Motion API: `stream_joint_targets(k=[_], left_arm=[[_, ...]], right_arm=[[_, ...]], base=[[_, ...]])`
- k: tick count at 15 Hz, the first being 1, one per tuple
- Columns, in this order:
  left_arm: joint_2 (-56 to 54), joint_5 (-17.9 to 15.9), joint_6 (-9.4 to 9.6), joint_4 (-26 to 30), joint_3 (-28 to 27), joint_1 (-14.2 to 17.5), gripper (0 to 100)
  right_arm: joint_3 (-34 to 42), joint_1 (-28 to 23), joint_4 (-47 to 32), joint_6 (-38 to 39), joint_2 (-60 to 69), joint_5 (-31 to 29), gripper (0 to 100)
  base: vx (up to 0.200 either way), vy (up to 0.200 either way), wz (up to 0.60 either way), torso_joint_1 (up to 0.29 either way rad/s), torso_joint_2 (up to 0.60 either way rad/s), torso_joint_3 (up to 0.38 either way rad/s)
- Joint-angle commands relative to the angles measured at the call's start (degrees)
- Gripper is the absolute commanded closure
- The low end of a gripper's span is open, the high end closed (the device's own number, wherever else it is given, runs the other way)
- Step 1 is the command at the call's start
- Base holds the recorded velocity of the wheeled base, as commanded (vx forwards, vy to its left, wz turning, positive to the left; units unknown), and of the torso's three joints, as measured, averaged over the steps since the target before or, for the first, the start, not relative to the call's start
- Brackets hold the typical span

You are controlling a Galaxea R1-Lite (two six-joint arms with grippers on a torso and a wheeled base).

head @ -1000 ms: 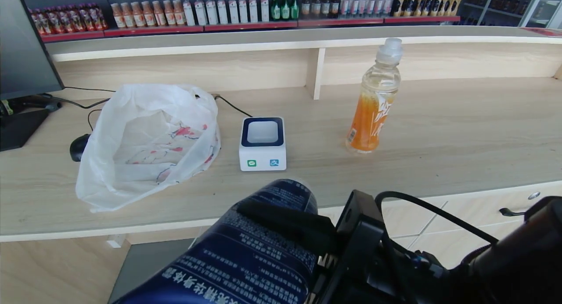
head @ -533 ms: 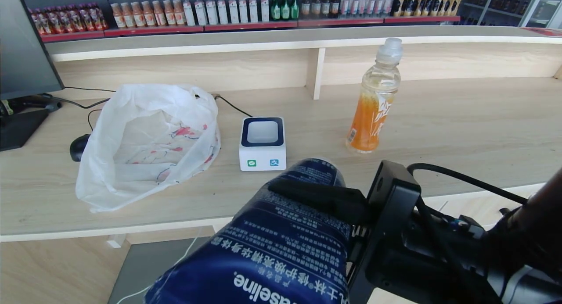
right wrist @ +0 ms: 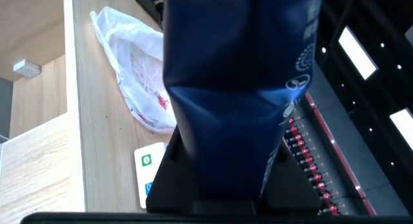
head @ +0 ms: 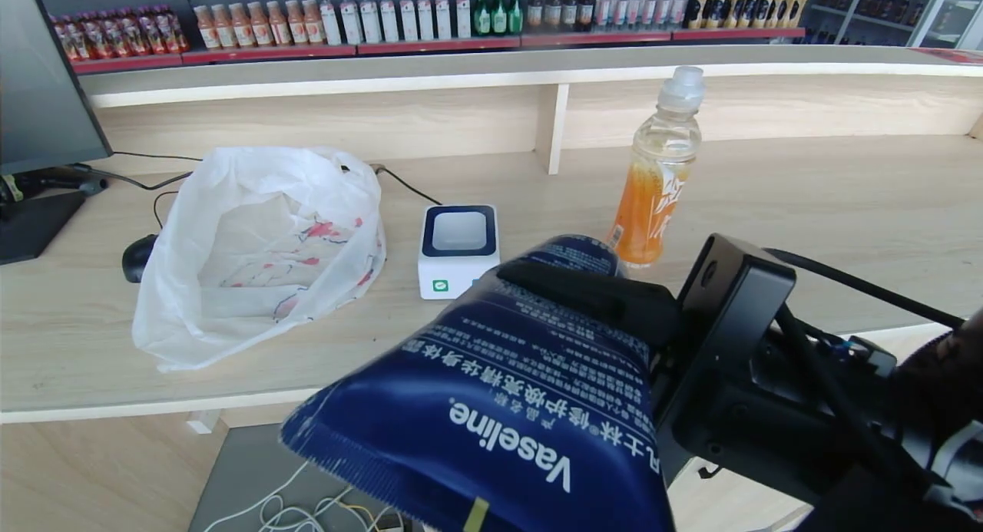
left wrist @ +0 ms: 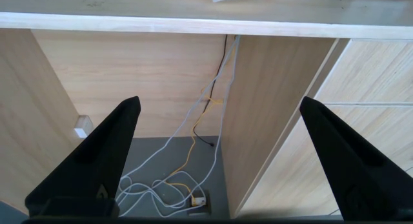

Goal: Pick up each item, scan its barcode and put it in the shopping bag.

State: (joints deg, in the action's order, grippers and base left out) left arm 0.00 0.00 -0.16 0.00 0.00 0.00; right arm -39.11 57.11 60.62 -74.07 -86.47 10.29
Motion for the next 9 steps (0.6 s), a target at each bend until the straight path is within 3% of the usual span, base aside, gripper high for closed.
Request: stream_joint_targets(k=[1, 9], left_arm=[[0.0, 0.0, -0.02, 0.0, 0.0, 0.0, 0], [0.0, 0.0, -0.02, 0.0, 0.0, 0.0, 0]], right_arm=[[-0.18, -0.25, -0.07, -0.02, 0.51, -0.01, 100], [2.11, -0.42, 0.02, -0.2, 2.8, -2.47, 100]], base=[[0.0, 0.0, 0.0, 0.0, 0.0, 0.0], [0.0, 0.0, 0.0, 0.0, 0.0, 0.0]])
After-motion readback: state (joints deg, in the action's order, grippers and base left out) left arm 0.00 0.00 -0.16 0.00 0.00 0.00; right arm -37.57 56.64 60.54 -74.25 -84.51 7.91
